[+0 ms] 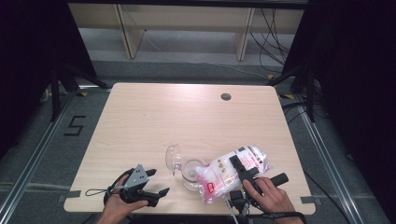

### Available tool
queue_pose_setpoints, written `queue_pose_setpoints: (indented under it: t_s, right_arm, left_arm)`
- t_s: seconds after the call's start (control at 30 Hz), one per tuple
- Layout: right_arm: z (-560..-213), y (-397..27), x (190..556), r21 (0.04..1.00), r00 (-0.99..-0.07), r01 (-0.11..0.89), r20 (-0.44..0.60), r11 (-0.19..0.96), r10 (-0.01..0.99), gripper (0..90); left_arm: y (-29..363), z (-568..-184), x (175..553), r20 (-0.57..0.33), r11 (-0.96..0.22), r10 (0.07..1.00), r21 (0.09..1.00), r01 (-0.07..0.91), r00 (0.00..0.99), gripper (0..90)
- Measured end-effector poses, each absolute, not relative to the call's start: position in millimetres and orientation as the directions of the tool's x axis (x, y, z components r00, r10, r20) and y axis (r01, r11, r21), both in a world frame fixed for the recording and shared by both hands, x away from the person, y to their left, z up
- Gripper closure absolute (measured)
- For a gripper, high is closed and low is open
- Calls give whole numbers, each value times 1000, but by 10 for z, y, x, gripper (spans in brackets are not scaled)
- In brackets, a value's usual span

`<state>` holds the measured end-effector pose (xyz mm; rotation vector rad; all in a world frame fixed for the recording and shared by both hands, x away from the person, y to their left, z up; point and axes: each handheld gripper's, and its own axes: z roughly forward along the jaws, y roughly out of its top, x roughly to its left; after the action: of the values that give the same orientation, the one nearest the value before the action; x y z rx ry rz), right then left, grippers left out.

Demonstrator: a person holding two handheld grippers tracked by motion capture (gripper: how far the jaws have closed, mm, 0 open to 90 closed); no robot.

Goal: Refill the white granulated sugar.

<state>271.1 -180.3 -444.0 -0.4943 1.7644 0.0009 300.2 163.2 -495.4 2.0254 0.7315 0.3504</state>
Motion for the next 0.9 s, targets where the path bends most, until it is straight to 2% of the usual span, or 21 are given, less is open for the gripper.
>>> queue_pose_setpoints:
  t_s: [0.07, 0.23, 0.27, 0.3, 0.37, 0.4, 0.53, 0.9]
  right_arm:
    - [-4430, -1795, 2726, -277, -143, -348, -928, 896, -343, 495]
    - [-4441, -1803, 2710, -257, -165, -333, -932, 907, -324, 496]
    - [-4432, -1793, 2721, -269, -137, -355, -932, 895, -334, 496]
    - [-4483, -1819, 2694, -199, -179, -318, -948, 927, -264, 496]
    - [-4431, -1782, 2708, -267, -147, -351, -931, 898, -334, 497]
    - [-4429, -1778, 2714, -272, -128, -365, -933, 890, -338, 497]
    - [-4455, -1785, 2688, -244, -154, -342, -938, 907, -310, 497]
    - [-4447, -1747, 2674, -257, -143, -364, -935, 895, -326, 499]
  left_arm:
    - [1634, -4953, 3004, -35, -401, 622, 844, 357, 782, 180]
    - [1631, -4957, 3005, -40, -396, 619, 847, 356, 784, 180]
    - [1633, -4956, 3006, -37, -398, 620, 846, 355, 783, 180]
    - [1634, -4954, 3003, -36, -400, 622, 844, 357, 782, 180]
    - [1632, -4954, 3002, -38, -398, 621, 845, 357, 783, 180]
    - [1624, -4959, 2991, -55, -384, 635, 843, 377, 771, 180]
    - [1625, -4960, 2994, -56, -384, 628, 845, 373, 776, 180]
    - [1624, -4964, 2993, -61, -380, 628, 846, 375, 776, 180]
